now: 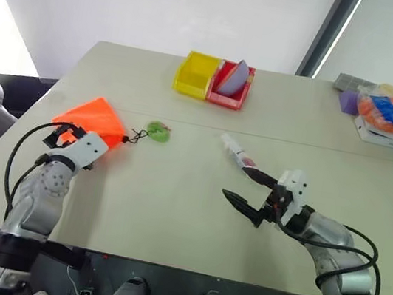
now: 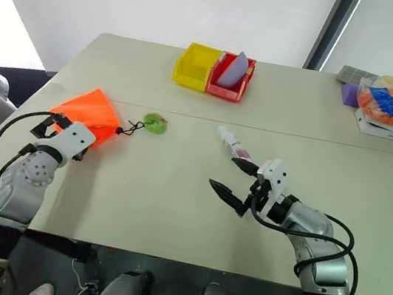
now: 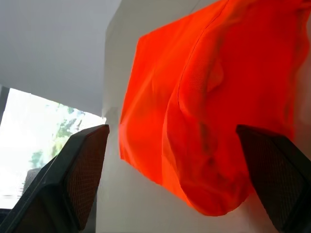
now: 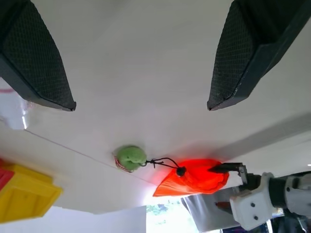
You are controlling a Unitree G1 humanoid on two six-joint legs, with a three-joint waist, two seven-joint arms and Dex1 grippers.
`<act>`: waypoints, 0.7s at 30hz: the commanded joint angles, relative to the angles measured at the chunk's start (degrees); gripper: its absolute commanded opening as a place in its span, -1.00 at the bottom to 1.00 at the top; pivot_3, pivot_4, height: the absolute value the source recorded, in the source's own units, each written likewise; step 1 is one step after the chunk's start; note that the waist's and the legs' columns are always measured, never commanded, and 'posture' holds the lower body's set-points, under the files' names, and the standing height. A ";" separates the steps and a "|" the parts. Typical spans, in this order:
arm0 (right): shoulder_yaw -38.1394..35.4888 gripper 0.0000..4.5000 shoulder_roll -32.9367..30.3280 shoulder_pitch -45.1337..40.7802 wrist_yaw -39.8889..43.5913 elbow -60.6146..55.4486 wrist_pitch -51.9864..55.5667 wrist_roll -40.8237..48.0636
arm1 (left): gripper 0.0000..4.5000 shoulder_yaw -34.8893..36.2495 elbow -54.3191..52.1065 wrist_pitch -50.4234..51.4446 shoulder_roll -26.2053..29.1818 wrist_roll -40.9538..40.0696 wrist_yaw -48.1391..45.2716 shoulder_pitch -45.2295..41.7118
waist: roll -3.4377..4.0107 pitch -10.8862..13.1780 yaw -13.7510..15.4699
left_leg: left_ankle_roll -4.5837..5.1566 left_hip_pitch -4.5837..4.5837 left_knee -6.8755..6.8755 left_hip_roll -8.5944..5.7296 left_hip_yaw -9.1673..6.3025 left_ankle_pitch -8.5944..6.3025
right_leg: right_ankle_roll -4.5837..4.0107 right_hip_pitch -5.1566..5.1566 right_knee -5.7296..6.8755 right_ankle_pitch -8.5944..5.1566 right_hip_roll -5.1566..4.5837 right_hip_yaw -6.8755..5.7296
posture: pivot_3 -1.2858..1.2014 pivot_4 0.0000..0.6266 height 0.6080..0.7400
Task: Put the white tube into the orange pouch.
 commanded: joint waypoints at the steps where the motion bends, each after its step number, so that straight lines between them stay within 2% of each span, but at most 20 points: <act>1: 0.09 1.00 0.38 -0.48 -0.93 -3.12 0.25 0.94 | 0.58 0.80 0.49 -1.65 0.01 -2.22 0.80 -0.78 | -0.02 -0.01 0.00 | 0.00 0.00 0.00 0.00 0.00 0.00 | 0.02 0.00 0.00 0.01 0.00 0.00 | 0.03 -0.52 0.76; 2: 0.31 1.00 0.58 -0.78 -1.69 -3.10 0.38 0.58 | 0.30 0.84 0.74 -1.98 -0.02 -2.81 0.74 -0.89 | -0.02 -0.01 -0.06 | -0.01 0.00 0.00 0.00 0.00 0.00 | 0.07 0.00 -0.01 0.03 0.00 0.00 | 0.03 -0.52 0.76; 4: 0.79 1.00 0.89 -1.55 -3.16 -3.20 1.20 0.09 | -0.09 0.82 0.85 -2.16 0.08 -3.54 0.72 -1.06 | -0.02 -0.01 -0.11 | -0.01 0.00 0.00 0.00 0.00 0.00 | 0.12 -0.01 0.00 0.06 0.00 0.00 | 0.03 -0.52 0.76; 7: 1.96 1.00 0.96 -2.48 -4.78 -3.81 3.20 -0.34 | -0.81 1.03 0.30 -2.17 -0.02 -4.84 0.45 -1.06 | -0.02 -0.01 -0.09 | -0.01 0.00 -0.01 0.00 0.00 0.00 | 0.10 -0.02 0.01 0.05 0.00 0.00 | 0.03 -0.52 0.76; 8: 2.50 1.00 1.20 -2.75 -5.32 -4.02 3.55 -0.63 | -0.97 1.29 -0.17 -1.94 -0.30 -5.61 0.24 -1.01 | -0.02 -0.01 -0.08 | -0.01 0.00 0.00 0.00 0.00 0.00 | 0.07 -0.02 0.02 0.03 0.00 0.00 | 0.03 -0.52 0.76; 15: 6.37 1.00 2.08 -6.07 -9.98 -2.43 6.86 -4.99 | -0.97 0.22 -6.44 0.66 -2.89 -10.29 -2.78 -1.00 | -0.03 -0.01 -0.01 | -0.03 -0.02 0.00 0.00 0.00 0.02 | 0.06 -0.02 0.00 0.03 -0.01 0.00 | 0.03 -0.52 0.76; 21: 4.34 1.00 2.69 -7.38 -13.87 3.31 1.93 -9.04 | -0.97 -1.71 -12.09 4.56 -4.87 -11.20 -4.61 -0.27 | -0.05 -0.02 -0.04 | -0.04 -0.01 0.00 -0.01 0.00 0.03 | 0.07 -0.01 0.00 0.03 0.00 0.00 | 0.03 -0.52 0.76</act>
